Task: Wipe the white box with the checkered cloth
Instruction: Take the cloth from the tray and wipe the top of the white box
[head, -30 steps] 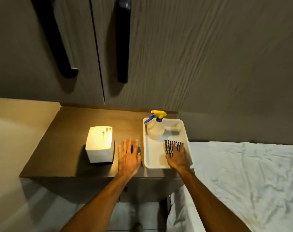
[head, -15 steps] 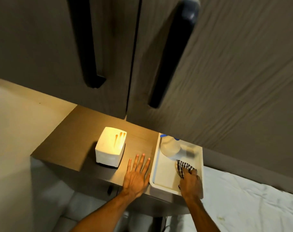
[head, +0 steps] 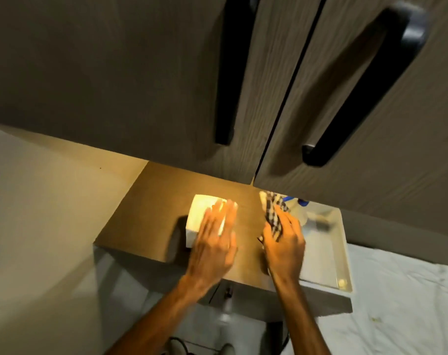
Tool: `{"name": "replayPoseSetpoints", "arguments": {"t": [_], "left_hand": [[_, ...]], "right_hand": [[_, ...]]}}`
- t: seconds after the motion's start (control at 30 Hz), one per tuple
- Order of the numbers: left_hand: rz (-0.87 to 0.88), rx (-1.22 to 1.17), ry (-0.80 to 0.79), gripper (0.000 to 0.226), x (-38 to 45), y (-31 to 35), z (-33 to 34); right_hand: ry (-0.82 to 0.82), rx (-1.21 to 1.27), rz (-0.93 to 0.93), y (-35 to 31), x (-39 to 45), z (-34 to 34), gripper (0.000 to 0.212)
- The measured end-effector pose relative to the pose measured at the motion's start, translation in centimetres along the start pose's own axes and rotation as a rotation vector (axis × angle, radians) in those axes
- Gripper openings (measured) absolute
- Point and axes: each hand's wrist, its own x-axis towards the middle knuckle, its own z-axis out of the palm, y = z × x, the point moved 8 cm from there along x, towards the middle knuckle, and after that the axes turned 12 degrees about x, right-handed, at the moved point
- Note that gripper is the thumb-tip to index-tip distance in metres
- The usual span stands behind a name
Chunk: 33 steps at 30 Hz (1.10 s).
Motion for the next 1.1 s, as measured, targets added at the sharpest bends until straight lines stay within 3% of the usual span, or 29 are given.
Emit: {"name": "replayPoseSetpoints", "arguments": {"t": [0.1,0.17,0.33,0.6,0.7,0.87,0.97,1.1], "left_hand": [[-0.18,0.026,-0.064,0.059,3.1,-7.2,0.3],[-0.245,0.024,-0.187,0.057,3.8,-10.9,2.6],[-0.121,0.031,-0.389,0.062,3.1,-13.4,6.3],[-0.123,-0.142,-0.372,0.069,2.6,-13.6,6.7],[-0.181,-0.215,-0.383,0.071,2.6,-13.5,6.9],[-0.206,-0.195,-0.396,0.069,2.5,-14.0,7.6],[-0.219,-0.24,-0.383,0.066,2.5,-13.9,7.1],[-0.178,-0.225,-0.394,0.057,2.5,-13.8,7.0]], "right_hand": [[-0.067,0.048,-0.043,-4.6,-0.2,5.2,0.049],[-0.128,-0.009,-0.06,-6.0,-0.7,8.2,0.048],[-0.26,-0.162,-0.03,-4.9,-4.7,13.0,0.053],[-0.283,-0.303,-0.205,-5.4,-4.6,16.3,0.054],[-0.316,-0.171,-0.164,-4.1,-2.5,17.1,0.052],[-0.236,-0.086,-0.028,-3.2,-5.5,15.9,0.055],[-0.281,-0.192,-0.112,-4.4,-8.6,16.2,0.059],[-0.322,-0.255,-0.201,-5.8,-4.9,17.2,0.055]]}}
